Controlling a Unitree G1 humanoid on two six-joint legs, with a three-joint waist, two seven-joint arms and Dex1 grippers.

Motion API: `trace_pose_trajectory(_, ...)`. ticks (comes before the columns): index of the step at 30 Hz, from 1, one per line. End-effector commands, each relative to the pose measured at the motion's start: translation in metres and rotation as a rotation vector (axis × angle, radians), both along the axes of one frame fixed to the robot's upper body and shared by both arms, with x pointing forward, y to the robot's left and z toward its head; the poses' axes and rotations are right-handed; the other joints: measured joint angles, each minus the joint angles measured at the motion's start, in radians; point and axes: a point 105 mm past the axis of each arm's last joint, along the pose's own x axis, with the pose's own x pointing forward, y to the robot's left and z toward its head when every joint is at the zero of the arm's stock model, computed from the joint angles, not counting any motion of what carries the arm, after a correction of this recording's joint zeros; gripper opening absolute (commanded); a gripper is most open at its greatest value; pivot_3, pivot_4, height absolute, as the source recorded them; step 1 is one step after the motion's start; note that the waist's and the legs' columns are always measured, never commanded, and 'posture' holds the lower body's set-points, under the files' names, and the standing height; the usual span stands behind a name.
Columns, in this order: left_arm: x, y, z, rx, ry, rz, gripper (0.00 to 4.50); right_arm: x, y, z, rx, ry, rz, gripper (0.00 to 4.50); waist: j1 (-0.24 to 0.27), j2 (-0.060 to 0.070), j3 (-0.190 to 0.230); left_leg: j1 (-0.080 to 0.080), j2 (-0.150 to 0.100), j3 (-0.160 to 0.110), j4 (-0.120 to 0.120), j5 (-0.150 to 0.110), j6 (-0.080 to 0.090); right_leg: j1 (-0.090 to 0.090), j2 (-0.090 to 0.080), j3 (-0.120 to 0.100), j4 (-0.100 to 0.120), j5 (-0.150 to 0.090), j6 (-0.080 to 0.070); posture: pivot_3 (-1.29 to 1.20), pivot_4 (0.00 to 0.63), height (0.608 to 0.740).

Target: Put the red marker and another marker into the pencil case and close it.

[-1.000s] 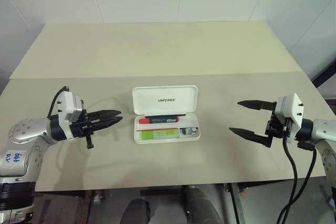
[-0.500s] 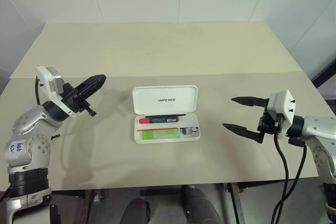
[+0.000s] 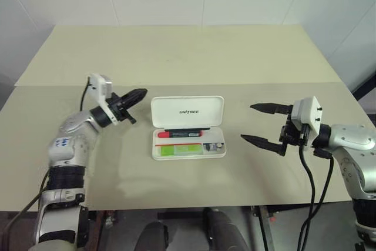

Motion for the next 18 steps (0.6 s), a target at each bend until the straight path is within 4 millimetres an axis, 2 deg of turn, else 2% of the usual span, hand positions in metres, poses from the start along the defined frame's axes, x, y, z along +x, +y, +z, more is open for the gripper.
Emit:
trace_pose_trajectory(1, 0.002, -0.009, 0.002, 0.056, -0.027, -0.020, 0.03, 0.000, 0.004, 0.011, 0.016, -0.051, 0.014, 4.50, 0.001, 0.000, 0.000, 0.000, 0.000, 0.000, 0.000, 0.000, 0.000, 0.000, 0.000, 0.000, 0.000, 0.000, 0.000, 0.00, 0.150, 0.740)
trace_pose_trajectory(6, -0.002, -0.022, -0.003, 0.082, -0.040, -0.086, 0.03, 0.000, 0.006, 0.012, 0.023, -0.056, 0.019, 4.50, 0.011, 0.000, 0.000, 0.000, 0.000, 0.000, 0.000, 0.000, 0.000, 0.000, 0.000, 0.000, 0.000, 0.000, 0.000, 0.00, 0.150, 0.740)
trace_pose_trajectory(15, -0.023, -0.019, 0.012, 0.101, -0.201, -0.206, 0.03, -0.002, 0.007, 0.006, 0.035, -0.041, 0.016, 4.50, 0.013, 0.000, 0.000, -0.001, 0.000, 0.000, 0.000, 0.000, 0.000, 0.000, 0.000, 0.000, -0.001, 0.000, 0.000, 0.00, 0.150, 0.740)
trace_pose_trajectory(18, -0.031, -0.021, 0.011, 0.166, -0.234, -0.265, 0.03, -0.002, 0.008, 0.005, 0.037, -0.037, 0.017, 4.50, 0.012, 0.000, 0.000, -0.001, 0.000, 0.000, 0.000, 0.000, 0.000, 0.000, 0.000, 0.000, -0.001, 0.000, 0.000, 0.00, 0.150, 0.740)
